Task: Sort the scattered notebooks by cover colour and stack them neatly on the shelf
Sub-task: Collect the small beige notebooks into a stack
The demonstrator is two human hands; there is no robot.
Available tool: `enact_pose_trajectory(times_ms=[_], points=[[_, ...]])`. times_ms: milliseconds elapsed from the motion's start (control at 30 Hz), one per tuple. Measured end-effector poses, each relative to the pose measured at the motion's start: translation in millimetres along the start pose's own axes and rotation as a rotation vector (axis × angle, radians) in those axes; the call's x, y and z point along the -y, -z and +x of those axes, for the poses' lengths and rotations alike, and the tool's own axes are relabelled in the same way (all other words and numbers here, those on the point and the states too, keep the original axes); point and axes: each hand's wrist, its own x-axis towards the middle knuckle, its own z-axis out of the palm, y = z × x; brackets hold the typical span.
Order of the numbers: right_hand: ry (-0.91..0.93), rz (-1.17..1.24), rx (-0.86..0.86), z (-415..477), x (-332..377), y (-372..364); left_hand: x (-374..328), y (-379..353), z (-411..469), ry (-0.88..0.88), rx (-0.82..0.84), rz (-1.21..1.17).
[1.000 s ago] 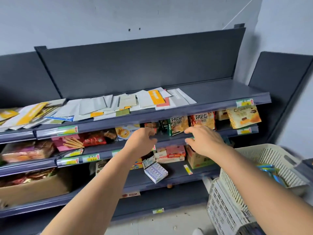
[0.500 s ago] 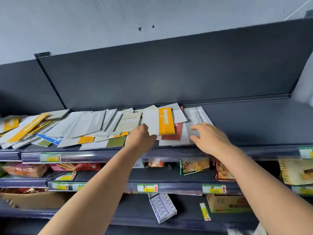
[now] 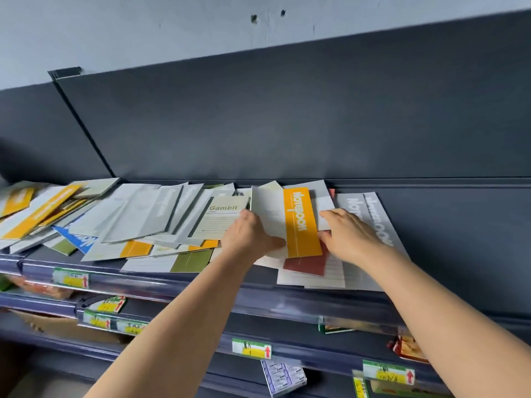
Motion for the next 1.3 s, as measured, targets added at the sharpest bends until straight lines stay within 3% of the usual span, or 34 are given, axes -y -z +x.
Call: enact_pose_trajectory(times_ms=[100,233,333,567,667,833,933,1067,1133,1233,1300], points=[[-0.009,0.013,0.009,9.7,3.0,-0.6,3.4,12.5,15.1,-0.014,-0.110,-0.082],[-0.102,0.074,-0.023,18.8,12.6,-1.7,25.8,45.2,33.0,0.072,-0.405,-0.287],[-0.191,0.064,-0.072,25.8,19.3,0.3,43.5,61.8,45.1,0.148,-0.471,-0.370],[-0.306,0.083,-0.052,30.3,25.6,0.3,58.8,51.5,54.5,0.097,-0.383,-0.376],[-0.328,0.092,-0.047,30.0,20.0,-1.7,55.7,45.3,57.5,0.040,-0.264,-0.642],[-0.278,0.323,-0.245,22.3,16.9,-4.9,19.5,24.8,40.3,-0.079,-0.033,-0.718],[-0.253,0.230,-0.330,13.3,20.3,1.2,-10.8,6.1,27.6,-0.091,0.125,-0.744],[-0.208,0.050,-0.209,5.7,17.2,8.9,-30.3,-3.0,26.0,-0.127,0.312,-0.607],[-0.224,0.019,-0.113,3.4,15.2,8.6,-18.9,1.8,39.1,-0.192,0.200,-0.440],[-0.187,-0.037,-0.098,2.4,21.3,6.3,19.5,14.4,62.2,-0.215,-0.132,0.003],[-0.091,-0.001,-0.140,9.7,33.0,2.0,50.6,22.2,76.6,-0.118,-0.150,0.136]])
